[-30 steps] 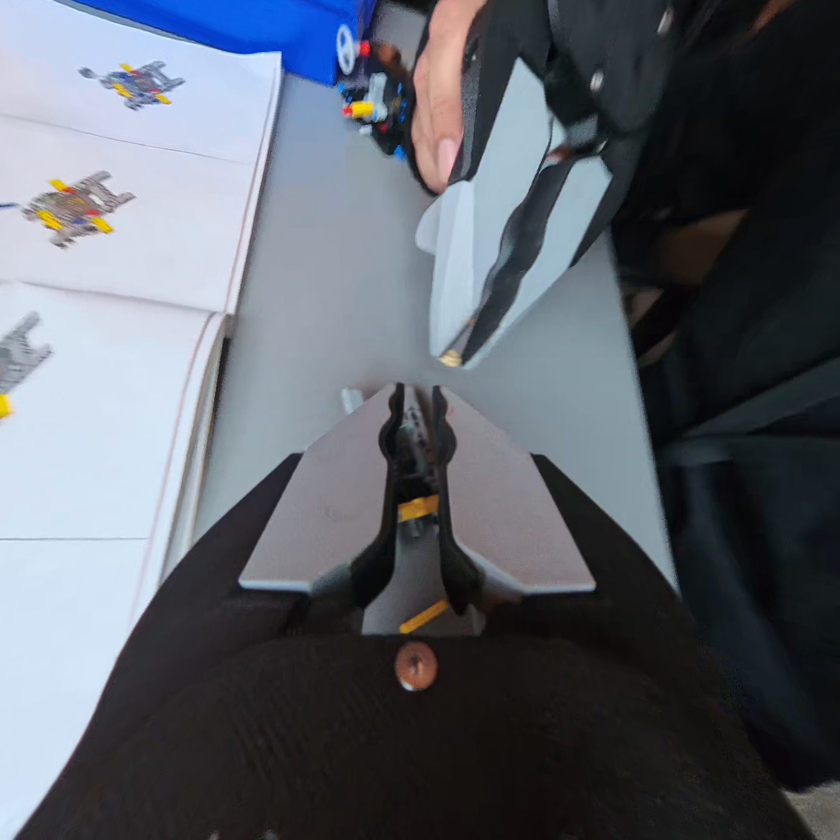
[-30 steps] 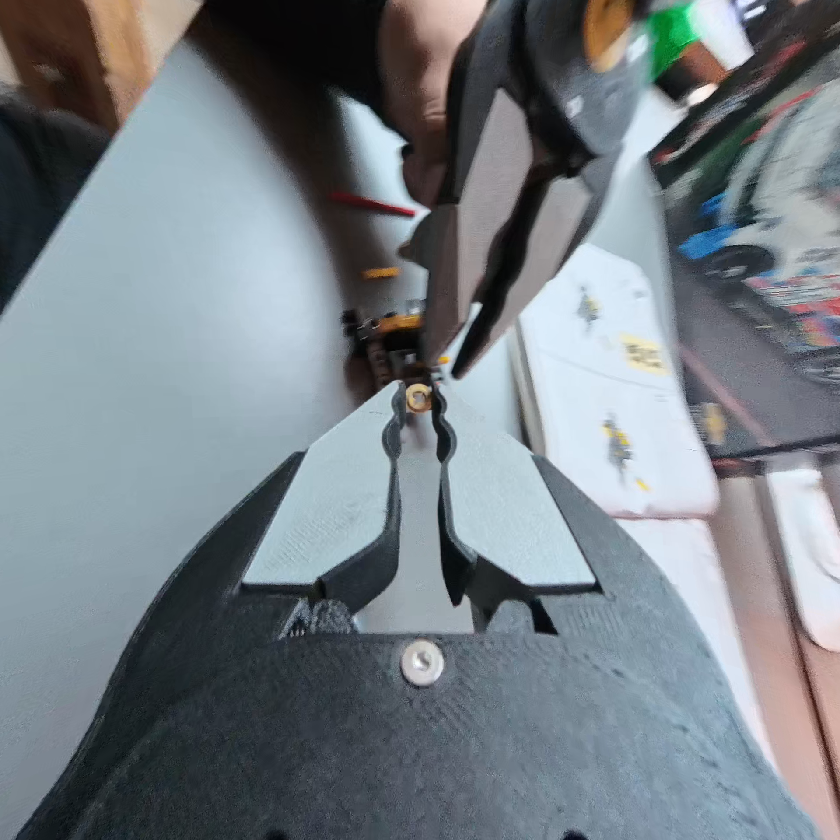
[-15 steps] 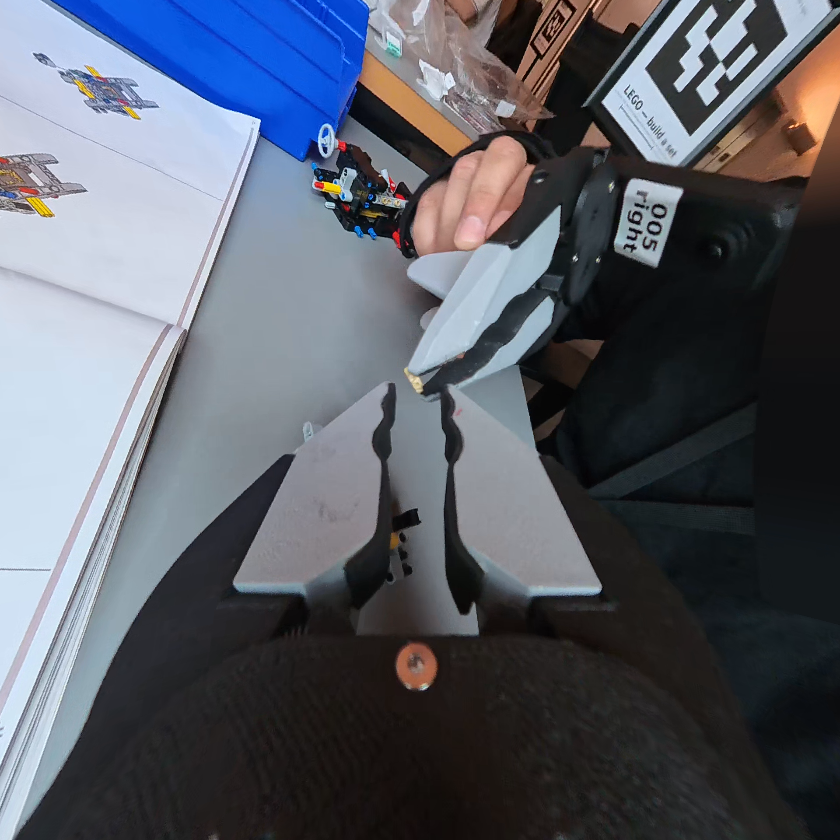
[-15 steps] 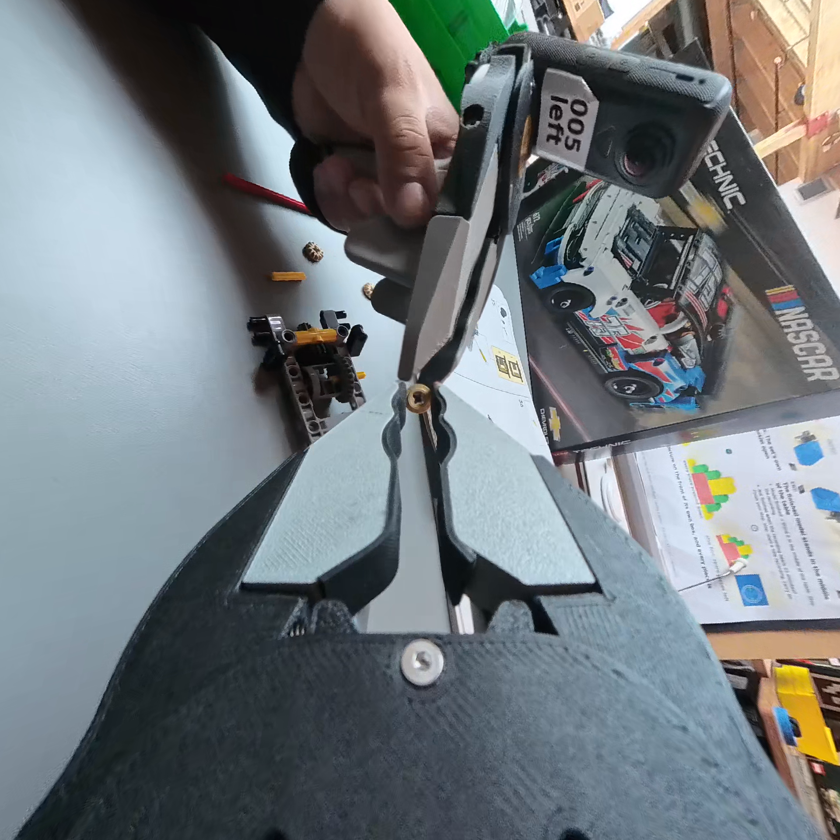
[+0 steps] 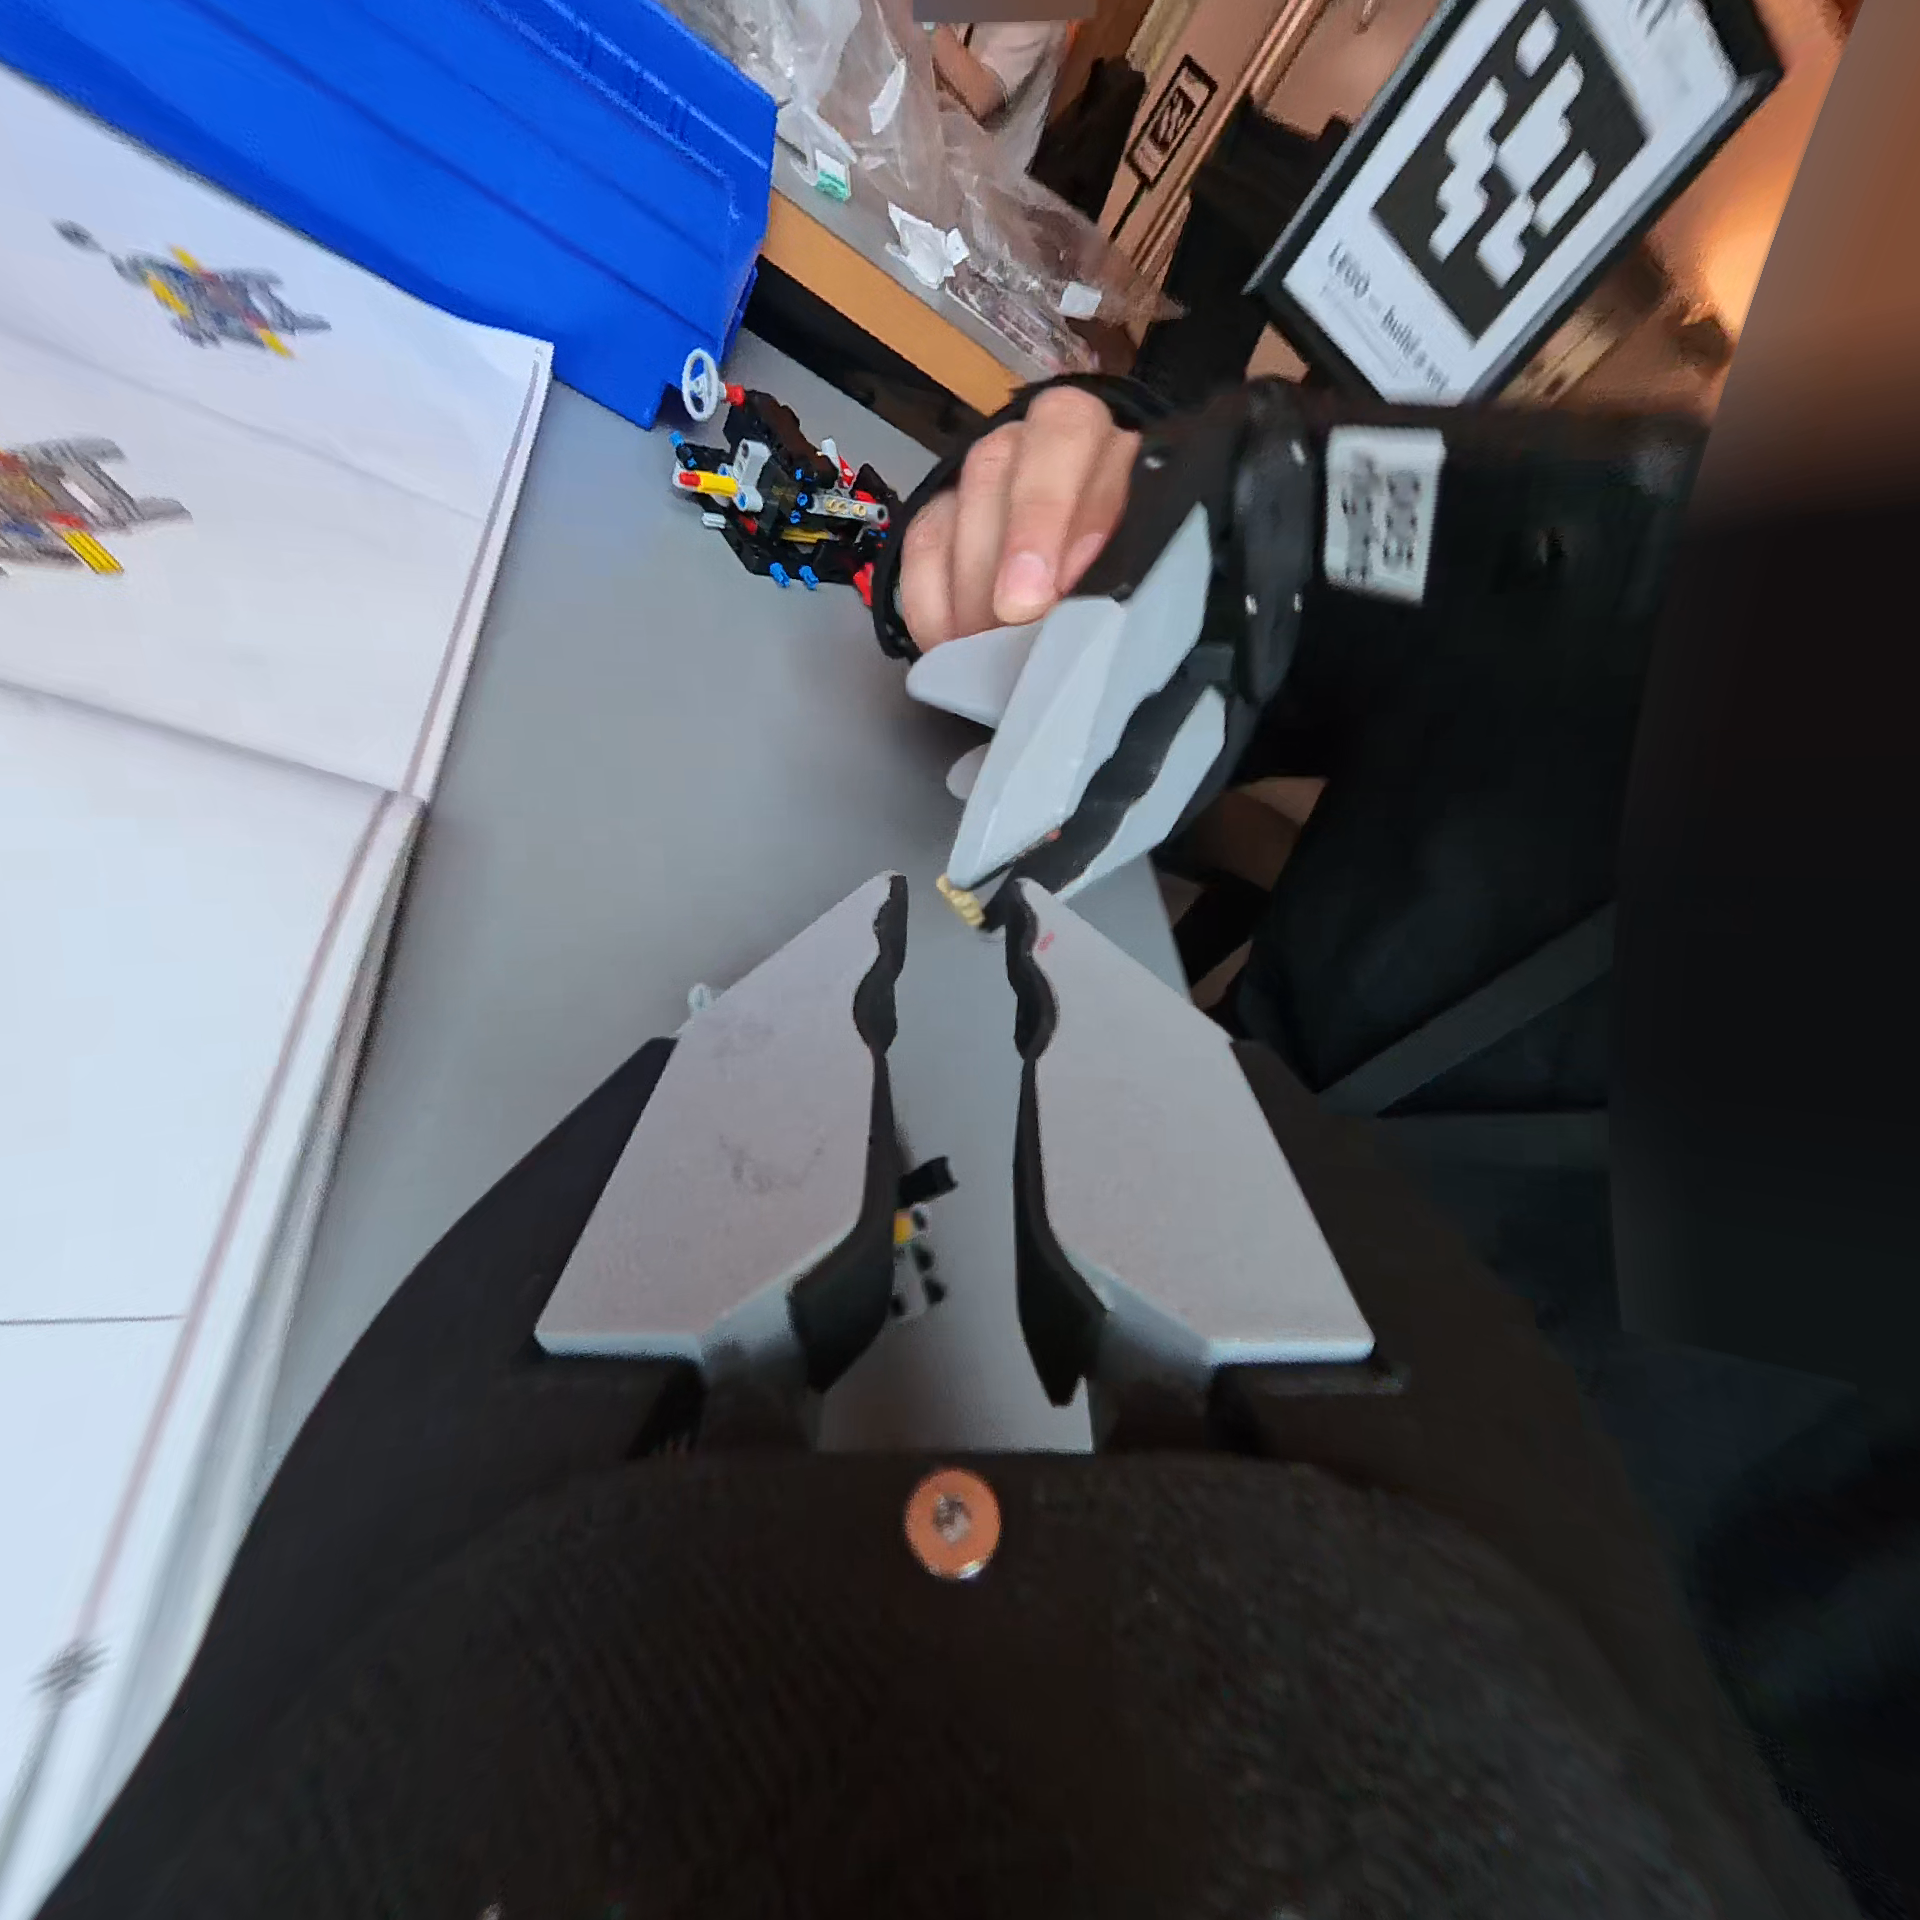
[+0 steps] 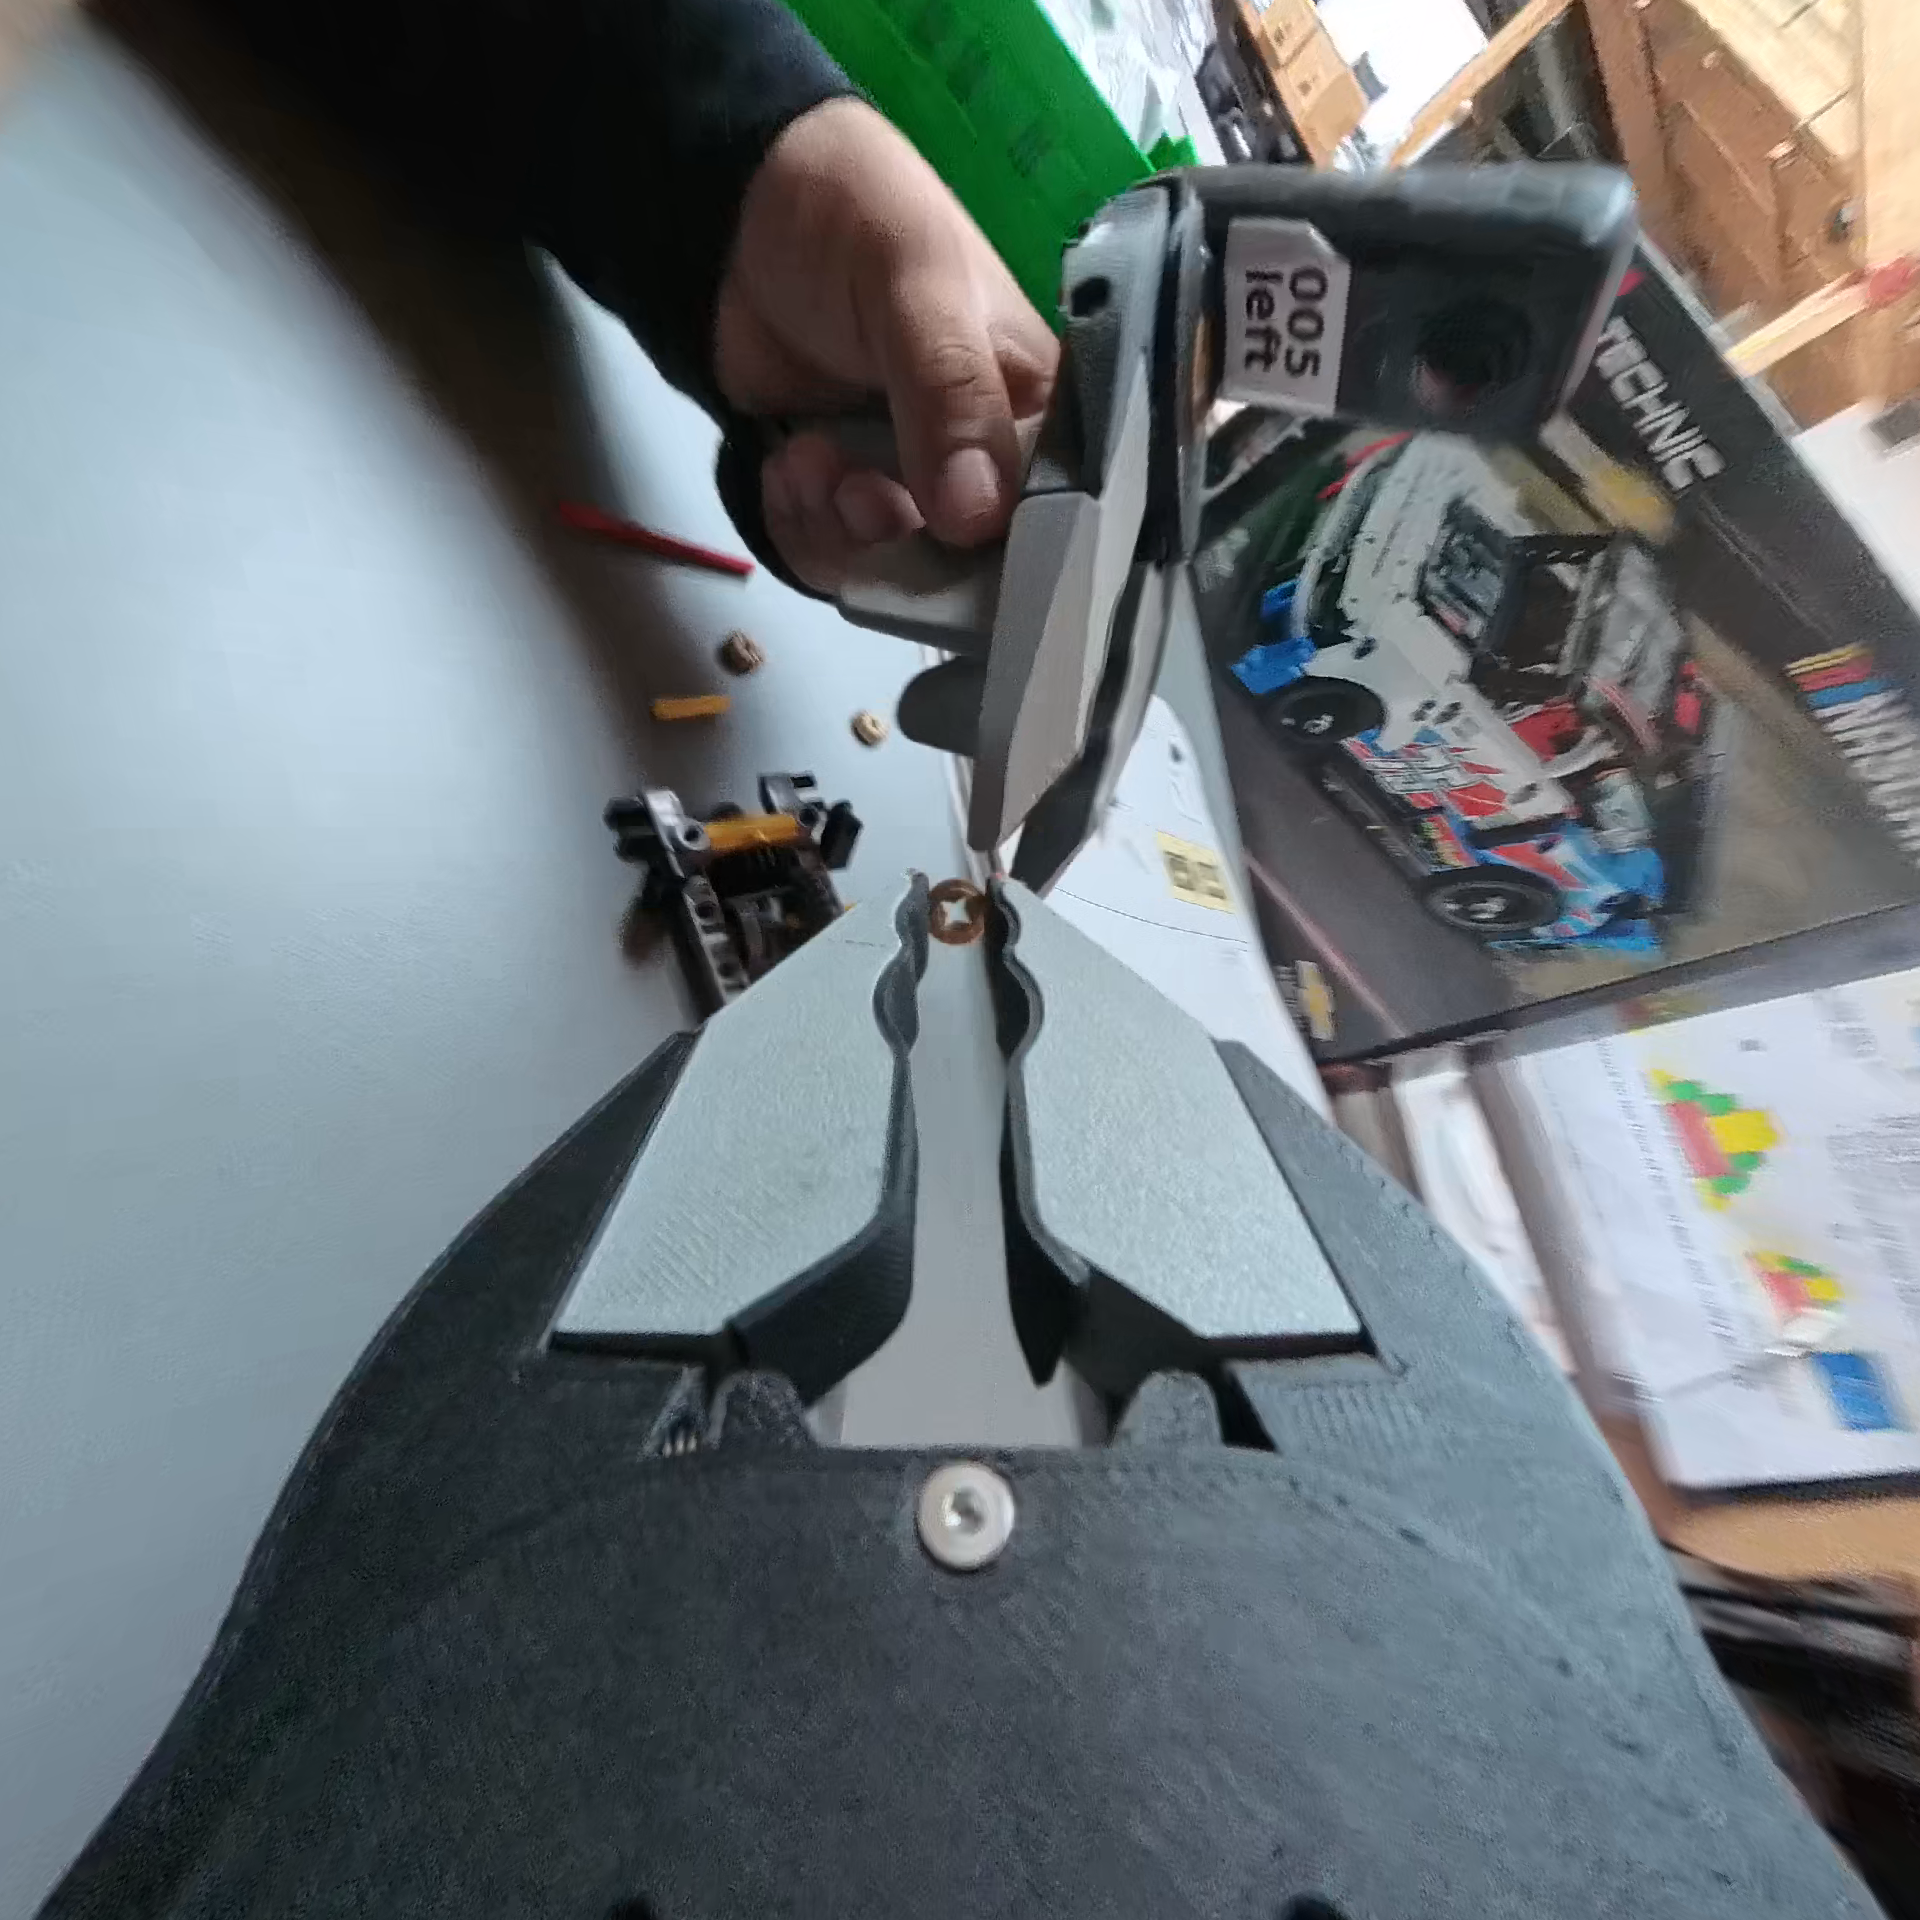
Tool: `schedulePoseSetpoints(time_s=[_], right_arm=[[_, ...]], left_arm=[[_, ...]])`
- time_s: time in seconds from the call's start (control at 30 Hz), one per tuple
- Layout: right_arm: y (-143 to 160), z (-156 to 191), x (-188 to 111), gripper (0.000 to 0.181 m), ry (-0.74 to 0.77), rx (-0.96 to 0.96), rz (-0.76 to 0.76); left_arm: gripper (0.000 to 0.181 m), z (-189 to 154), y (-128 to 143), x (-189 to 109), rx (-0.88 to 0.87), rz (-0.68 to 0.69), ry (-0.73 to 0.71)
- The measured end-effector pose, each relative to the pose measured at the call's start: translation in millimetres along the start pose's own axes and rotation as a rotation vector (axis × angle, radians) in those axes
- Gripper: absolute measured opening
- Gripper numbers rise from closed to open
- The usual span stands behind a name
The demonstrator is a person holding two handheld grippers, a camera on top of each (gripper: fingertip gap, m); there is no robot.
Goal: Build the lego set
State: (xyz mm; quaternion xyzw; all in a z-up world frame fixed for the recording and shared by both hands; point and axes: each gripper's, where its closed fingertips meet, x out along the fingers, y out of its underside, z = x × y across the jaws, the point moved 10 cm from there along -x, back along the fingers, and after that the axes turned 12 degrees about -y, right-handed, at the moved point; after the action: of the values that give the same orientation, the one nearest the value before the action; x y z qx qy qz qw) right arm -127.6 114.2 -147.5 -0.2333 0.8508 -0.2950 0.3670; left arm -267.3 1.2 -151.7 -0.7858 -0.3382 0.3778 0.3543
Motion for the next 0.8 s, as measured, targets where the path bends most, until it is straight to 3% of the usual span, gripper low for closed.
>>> schedulePoseSetpoints(time_s=[0.13, 0.3, 0.5, 0.8], right_arm=[[14.7, -21.6, -3.5, 0.006, -0.237, 0.388, -0.226], [42.1, -36.1, 2.6, 0.007, -0.661, 0.787, -0.389], [55.9, -35.9, 12.6, 0.007, -0.929, 0.997, -0.466], [56.2, -31.3, 21.5, 0.007, -1.03, 1.07, -0.469]], left_arm=[[0.021, -6.0, 4.0, -8.3, 0.437, 0.023, -0.248], [0.013, -37.0, 13.3, -4.0, 0.784, -0.072, -0.276], [0.01, -47.0, 20.1, 7.7, 0.843, -0.038, -0.243], [0.002, -54.4, 23.2, 20.5, 0.849, -0.009, -0.244]])
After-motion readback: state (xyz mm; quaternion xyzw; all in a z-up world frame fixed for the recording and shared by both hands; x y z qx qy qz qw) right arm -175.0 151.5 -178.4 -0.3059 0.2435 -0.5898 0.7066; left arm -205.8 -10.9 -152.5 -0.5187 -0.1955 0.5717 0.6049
